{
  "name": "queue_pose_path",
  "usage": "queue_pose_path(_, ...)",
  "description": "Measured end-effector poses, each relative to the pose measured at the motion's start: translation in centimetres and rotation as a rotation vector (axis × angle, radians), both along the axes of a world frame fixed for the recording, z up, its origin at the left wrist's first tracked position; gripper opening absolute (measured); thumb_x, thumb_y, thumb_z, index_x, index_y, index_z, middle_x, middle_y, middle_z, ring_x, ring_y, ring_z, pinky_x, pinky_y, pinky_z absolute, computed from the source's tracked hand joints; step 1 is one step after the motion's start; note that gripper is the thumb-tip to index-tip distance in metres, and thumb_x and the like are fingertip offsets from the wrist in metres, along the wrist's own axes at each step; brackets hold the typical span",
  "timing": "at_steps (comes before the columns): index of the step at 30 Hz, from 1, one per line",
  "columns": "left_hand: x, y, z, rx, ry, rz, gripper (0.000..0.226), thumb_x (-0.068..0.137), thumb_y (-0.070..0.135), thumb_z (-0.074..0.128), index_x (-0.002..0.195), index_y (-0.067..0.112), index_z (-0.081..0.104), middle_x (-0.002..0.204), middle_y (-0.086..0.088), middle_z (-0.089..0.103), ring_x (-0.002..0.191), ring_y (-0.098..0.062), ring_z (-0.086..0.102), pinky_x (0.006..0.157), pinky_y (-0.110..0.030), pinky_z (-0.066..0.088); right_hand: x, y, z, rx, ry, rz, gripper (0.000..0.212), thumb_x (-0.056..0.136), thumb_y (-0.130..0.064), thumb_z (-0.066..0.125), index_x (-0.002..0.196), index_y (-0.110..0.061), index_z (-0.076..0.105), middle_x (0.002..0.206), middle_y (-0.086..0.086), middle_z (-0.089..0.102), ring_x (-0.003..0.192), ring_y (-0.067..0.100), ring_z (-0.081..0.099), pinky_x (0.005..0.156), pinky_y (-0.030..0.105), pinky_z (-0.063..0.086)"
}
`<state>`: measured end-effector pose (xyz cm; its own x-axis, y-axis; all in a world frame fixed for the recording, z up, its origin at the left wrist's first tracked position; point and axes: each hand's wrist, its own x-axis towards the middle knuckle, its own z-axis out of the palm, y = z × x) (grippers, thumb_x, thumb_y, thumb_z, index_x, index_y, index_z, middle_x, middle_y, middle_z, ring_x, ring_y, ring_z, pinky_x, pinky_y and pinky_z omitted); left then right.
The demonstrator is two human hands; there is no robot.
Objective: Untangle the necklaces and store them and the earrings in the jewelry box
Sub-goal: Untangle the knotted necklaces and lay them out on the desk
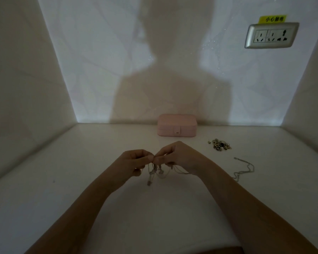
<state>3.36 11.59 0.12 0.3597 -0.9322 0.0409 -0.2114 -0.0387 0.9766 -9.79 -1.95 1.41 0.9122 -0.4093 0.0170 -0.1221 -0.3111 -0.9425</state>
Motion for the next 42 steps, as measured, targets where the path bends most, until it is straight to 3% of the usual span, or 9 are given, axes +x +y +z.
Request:
queue_pose_path(8,0.6,0.0,-0.1,0.117,-0.129,0.114,0.011,0.082,0.018,0.069,0.077,0.009,0.07,0.051,0.007,0.044,0.048,-0.007,0.033,0.047,-0.018,0.028,0.9,0.8,-0.7,-0.02,-0.023,-0.095,0.009,0.075,-0.009,0.073,0.072,-0.017,0.074,0.07,0.007,0.068,0.065,0.006,0.054,0.068,0.022,0.04)
queue_pose_path(12,0.4,-0.3,-0.3,0.066,0.176,0.182,0.009,0.087,0.012,0.061,0.086,0.006,0.068,0.064,0.004,0.055,0.051,-0.006,0.033,0.041,-0.016,0.023,0.9,0.4,-0.7,-0.051,-0.012,-0.097,0.007,0.075,-0.016,0.076,0.069,-0.019,0.073,0.099,0.016,0.07,0.083,0.019,0.057,0.079,0.034,0.041)
queue_pose_path(15,0.1,-0.6,-0.5,0.043,0.414,0.131,0.009,0.088,0.012,0.057,0.085,0.006,0.063,0.068,0.005,0.058,0.045,-0.003,0.029,0.036,-0.013,0.019,0.9,0.1,-0.6,-0.026,0.009,-0.103,0.004,0.073,-0.015,0.078,0.075,-0.017,0.074,0.094,0.007,0.072,0.089,0.014,0.062,0.088,0.036,0.046)
queue_pose_path(23,-0.4,-0.7,-0.1,0.056,0.665,0.013,0.007,0.082,0.016,0.056,0.078,0.01,0.058,0.059,0.004,0.046,0.041,-0.002,0.025,0.034,-0.011,0.017,0.8,-0.4,-0.2,0.579,-0.045,0.053,0.011,0.084,-0.011,0.058,0.075,-0.014,0.064,0.077,-0.004,0.064,0.076,0.009,0.055,0.065,0.023,0.033)
queue_pose_path(25,-0.3,-0.6,-0.1,0.092,0.544,0.075,0.012,0.088,0.009,0.053,0.077,0.008,0.059,0.058,0.002,0.042,0.041,-0.003,0.024,0.035,-0.013,0.016,0.8,-0.4,-0.1,0.693,-0.075,0.108,0.006,0.079,-0.015,0.056,0.076,-0.013,0.06,0.078,-0.002,0.065,0.08,0.012,0.059,0.072,0.026,0.037)
queue_pose_path(29,0.1,-0.8,-0.8,0.189,-0.183,0.374,0.014,0.087,0.011,0.06,0.076,0.009,0.068,0.058,0.0,0.053,0.045,-0.008,0.039,0.045,-0.019,0.032,1.0,0.0,-0.2,0.774,-0.164,0.084,0.004,0.077,-0.013,0.055,0.077,-0.009,0.054,0.058,-0.001,0.056,0.067,0.016,0.059,0.078,0.031,0.044)
queue_pose_path(35,-0.2,-0.9,-0.3,0.132,0.057,0.362,0.012,0.085,0.003,0.058,0.093,0.007,0.066,0.073,-0.005,0.065,0.047,-0.011,0.04,0.042,-0.017,0.031,0.6,0.3,0.4,0.77,-0.141,0.055,0.015,0.092,-0.009,0.049,0.087,-0.004,0.062,0.048,-0.006,0.044,0.032,0.003,0.031,0.042,0.014,0.038)
queue_pose_path(39,-0.2,-0.5,0.0,0.136,-0.189,0.2,0.038,0.076,-0.012,0.057,0.095,0.021,0.061,0.098,0.002,0.061,0.073,-0.019,0.057,0.06,-0.03,0.05,0.5,0.3,0.5,0.833,-0.258,0.085,0.012,0.08,-0.012,0.057,0.074,-0.005,0.065,0.058,-0.001,0.057,0.042,0.004,0.05,0.05,0.019,0.051)
queue_pose_path(42,0.1,-0.4,0.3,0.071,-0.271,0.124,0.045,0.069,-0.019,0.056,0.087,0.021,0.065,0.098,0.006,0.063,0.091,-0.019,0.058,0.081,-0.041,0.052,0.6,0.2,0.4,0.832,-0.328,0.078,0.01,0.078,-0.006,0.057,0.07,-0.01,0.061,0.056,-0.002,0.047,0.04,0.004,0.042,0.044,0.016,0.043)
